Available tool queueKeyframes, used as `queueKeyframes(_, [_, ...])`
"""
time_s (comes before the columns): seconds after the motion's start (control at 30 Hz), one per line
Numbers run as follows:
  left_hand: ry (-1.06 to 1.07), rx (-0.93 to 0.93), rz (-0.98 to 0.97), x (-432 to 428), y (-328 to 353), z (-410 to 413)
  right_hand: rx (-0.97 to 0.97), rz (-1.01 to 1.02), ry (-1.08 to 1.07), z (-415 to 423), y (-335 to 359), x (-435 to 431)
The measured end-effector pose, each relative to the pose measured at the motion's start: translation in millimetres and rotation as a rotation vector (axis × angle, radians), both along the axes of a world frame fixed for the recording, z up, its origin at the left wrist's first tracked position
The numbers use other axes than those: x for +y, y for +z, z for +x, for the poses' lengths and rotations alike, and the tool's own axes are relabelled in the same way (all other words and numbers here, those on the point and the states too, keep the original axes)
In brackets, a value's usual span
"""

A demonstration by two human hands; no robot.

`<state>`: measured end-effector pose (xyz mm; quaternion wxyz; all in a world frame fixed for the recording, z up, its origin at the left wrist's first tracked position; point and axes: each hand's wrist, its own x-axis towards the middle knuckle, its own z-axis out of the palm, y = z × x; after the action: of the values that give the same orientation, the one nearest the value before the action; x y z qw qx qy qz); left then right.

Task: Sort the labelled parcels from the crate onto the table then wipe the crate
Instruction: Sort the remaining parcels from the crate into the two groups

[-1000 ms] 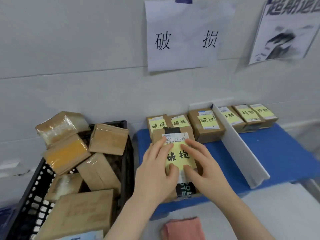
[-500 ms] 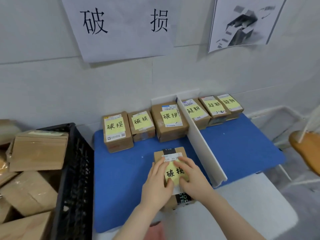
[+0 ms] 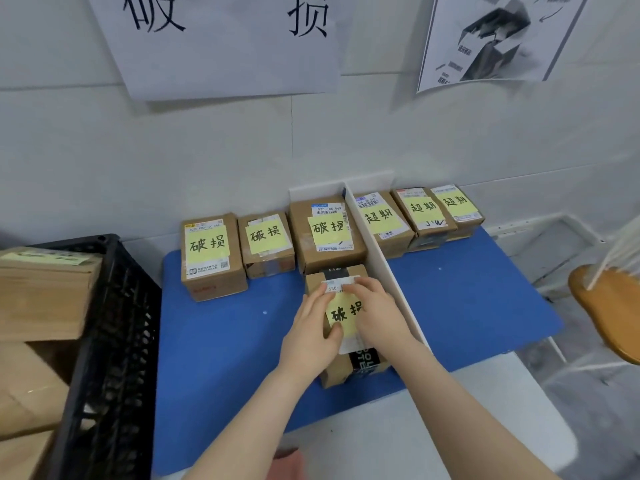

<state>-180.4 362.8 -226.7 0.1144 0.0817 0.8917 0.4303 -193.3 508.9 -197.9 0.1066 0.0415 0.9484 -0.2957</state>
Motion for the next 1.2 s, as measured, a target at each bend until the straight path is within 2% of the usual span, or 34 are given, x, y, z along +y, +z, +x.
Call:
queueKeyframes(0.2, [0.001, -0.006, 0.005, 8, 0, -12, -0.017, 0.035, -0.043, -13, 5, -2])
queueKeyframes(0.5, [0.010, 0.001, -0.017, 15, -2, -20, -0.029, 0.186, 0.005, -9, 6, -5])
queueKeyframes(0.67, [0.007, -0.059, 0.056, 14, 2, -25, 0.004, 0.230, 0.008, -9, 5, -7])
queueKeyframes(0.83, [0.121, -0.077, 0.130, -18, 29, 5, 0.142, 0.043, -0.065, -9, 20, -37])
queueKeyframes(0.93, [0.232, -0.066, 0.126, -59, 41, 37, 0.229, -0.087, 0.028, 1, 25, -79])
queueKeyframes(1.07, [0.363, -0.074, 0.121, -119, 51, 77, 0.115, -0.243, 0.180, 28, 12, -146])
queueKeyframes(1.2, [0.481, -0.030, 0.153, -163, 72, 103, -0.008, -0.312, 0.301, 48, -7, -206])
